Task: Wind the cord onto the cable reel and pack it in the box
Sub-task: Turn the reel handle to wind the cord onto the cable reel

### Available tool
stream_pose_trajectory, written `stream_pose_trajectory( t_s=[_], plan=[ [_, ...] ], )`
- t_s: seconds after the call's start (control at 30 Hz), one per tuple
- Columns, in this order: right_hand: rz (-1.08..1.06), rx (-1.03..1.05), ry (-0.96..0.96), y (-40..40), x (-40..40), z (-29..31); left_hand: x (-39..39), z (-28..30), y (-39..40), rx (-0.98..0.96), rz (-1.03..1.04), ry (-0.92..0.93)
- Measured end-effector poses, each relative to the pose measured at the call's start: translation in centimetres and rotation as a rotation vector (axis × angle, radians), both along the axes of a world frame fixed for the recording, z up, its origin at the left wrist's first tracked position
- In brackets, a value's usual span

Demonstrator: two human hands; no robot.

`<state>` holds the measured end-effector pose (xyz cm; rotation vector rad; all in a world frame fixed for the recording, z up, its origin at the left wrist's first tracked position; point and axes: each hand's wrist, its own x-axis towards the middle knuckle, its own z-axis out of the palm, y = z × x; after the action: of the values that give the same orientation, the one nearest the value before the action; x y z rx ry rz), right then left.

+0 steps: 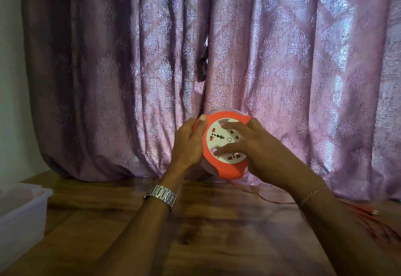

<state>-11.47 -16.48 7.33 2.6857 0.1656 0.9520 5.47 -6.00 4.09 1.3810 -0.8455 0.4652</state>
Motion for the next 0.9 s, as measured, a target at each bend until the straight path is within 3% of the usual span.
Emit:
stream_pose_trajectory(
  t_s=[0.23, 0.5, 0.63, 0.83, 0.9],
  plan=[
    [-0.086, -0.072, -0.110, 0.2, 0.2, -0.5, -0.5, 0.0, -0.1, 0.000, -0.014, -0.011],
    [-0.320, 0.177, -0.368, -0.5, 1.1, -1.2, -1.9, 0.1, -0.2, 0.070, 0.071, -0.095],
    [-0.328, 0.125, -0.401, -0.5, 1.2, -1.2, -2.1, 0.2, 0.0, 0.052, 0.057, -0.085],
    [-0.069, 0.084, -0.415, -0.3, 0.4, -0.3, -1.8, 0.3, 0.2, 0.023, 0.050, -0.056],
    [0.015, 0.049, -0.299, -0.9, 0.1, 0.1, -1.7, 0.4, 0.2, 0.024, 0.050, -0.057]
  ],
)
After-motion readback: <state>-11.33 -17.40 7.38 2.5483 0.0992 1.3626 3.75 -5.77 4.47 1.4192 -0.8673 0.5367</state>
